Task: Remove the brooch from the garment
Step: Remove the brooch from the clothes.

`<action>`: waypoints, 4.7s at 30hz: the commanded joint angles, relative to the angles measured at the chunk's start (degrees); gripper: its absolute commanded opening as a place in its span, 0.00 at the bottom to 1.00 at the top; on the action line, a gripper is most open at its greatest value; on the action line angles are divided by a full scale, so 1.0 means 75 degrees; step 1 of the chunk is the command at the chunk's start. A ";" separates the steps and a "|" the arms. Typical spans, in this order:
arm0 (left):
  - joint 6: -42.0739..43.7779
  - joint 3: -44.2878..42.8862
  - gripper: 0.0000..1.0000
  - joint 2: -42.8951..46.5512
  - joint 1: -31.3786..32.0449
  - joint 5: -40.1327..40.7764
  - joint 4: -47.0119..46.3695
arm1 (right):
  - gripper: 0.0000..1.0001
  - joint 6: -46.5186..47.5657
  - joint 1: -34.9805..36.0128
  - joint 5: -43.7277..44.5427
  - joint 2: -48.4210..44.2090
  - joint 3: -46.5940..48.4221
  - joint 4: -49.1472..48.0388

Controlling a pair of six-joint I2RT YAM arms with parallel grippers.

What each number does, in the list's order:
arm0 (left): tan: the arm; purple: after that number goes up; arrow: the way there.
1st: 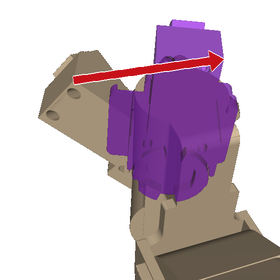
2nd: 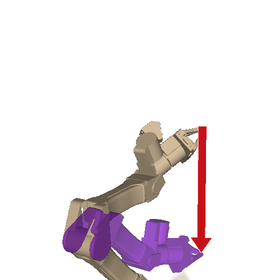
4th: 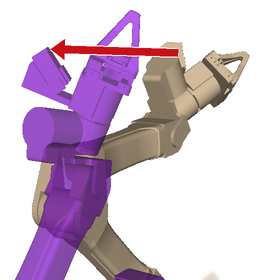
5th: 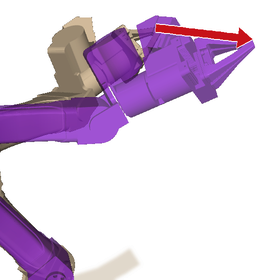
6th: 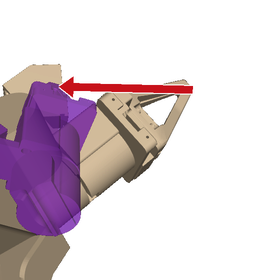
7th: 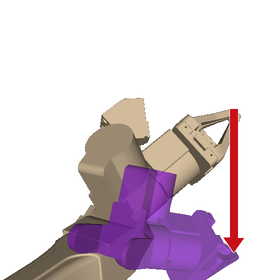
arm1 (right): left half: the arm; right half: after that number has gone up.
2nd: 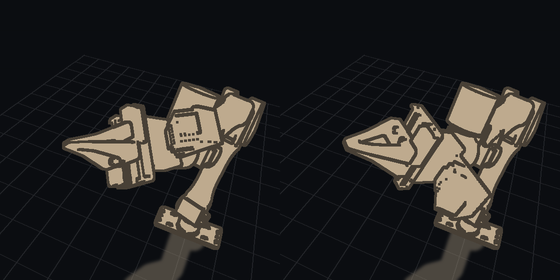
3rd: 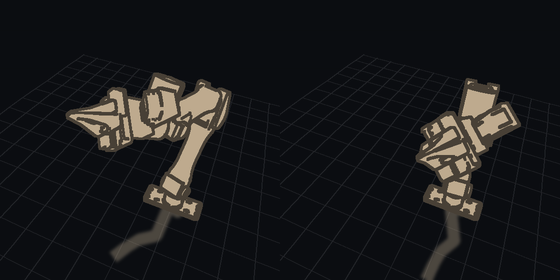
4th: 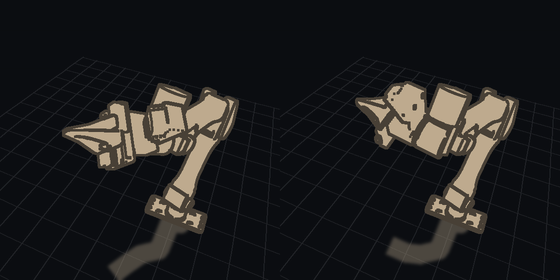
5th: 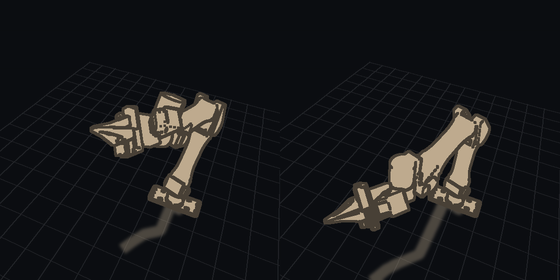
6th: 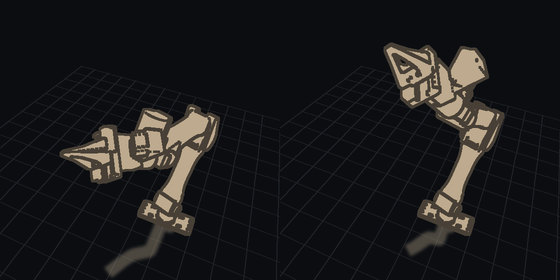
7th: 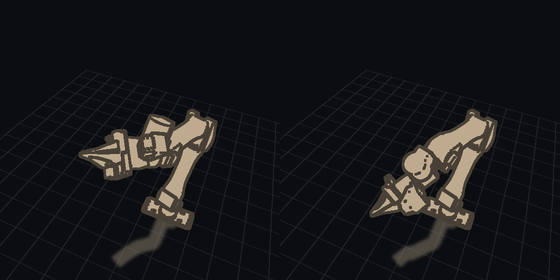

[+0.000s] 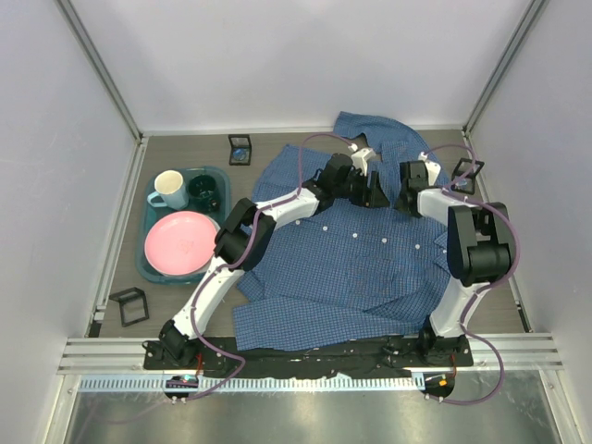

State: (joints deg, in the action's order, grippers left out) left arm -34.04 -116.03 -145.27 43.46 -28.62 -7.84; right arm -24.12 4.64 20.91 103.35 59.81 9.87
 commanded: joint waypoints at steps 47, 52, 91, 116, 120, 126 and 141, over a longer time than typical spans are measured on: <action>-0.2322 -0.2352 0.54 -0.1428 -0.0146 -0.0906 -0.0943 | 0.19 -0.2490 -0.1451 -0.3666 -0.0972 -0.3919 -0.6949; -0.3792 -0.3021 0.49 -0.2274 -0.0229 -0.1176 -0.1767 | 0.19 -0.2561 -0.1498 -0.3783 -0.1053 -0.4107 -0.7245; -0.4039 -0.2787 0.51 -0.2298 -0.0111 -0.0942 -0.2037 | 0.22 -0.0441 -0.0971 -0.1535 -0.0996 -0.0710 -0.1469; -0.3828 -0.2671 0.51 -0.2158 -0.0111 -0.1094 -0.1932 | 0.39 -0.0076 -0.0385 -0.1158 -0.0034 -0.0147 -0.1163; -0.3805 -0.2600 0.52 -0.2123 -0.0111 -0.1129 -0.1967 | 0.43 -0.0089 -0.0385 -0.1439 0.0060 -0.0147 -0.1152; -0.3828 -0.2390 0.53 -0.2006 -0.0146 -0.1164 -0.2142 | 0.46 -0.0089 -0.0385 -0.1592 0.0060 -0.0159 -0.1012; -0.4156 -0.1967 0.64 -0.1865 -0.0264 -0.1363 -0.2928 | 0.48 0.0040 -0.0373 -0.2107 0.0575 0.0263 -0.0601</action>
State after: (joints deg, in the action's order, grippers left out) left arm -64.31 -131.39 -163.35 41.41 -36.64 -25.65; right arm -24.05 1.39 8.23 105.27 60.93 3.31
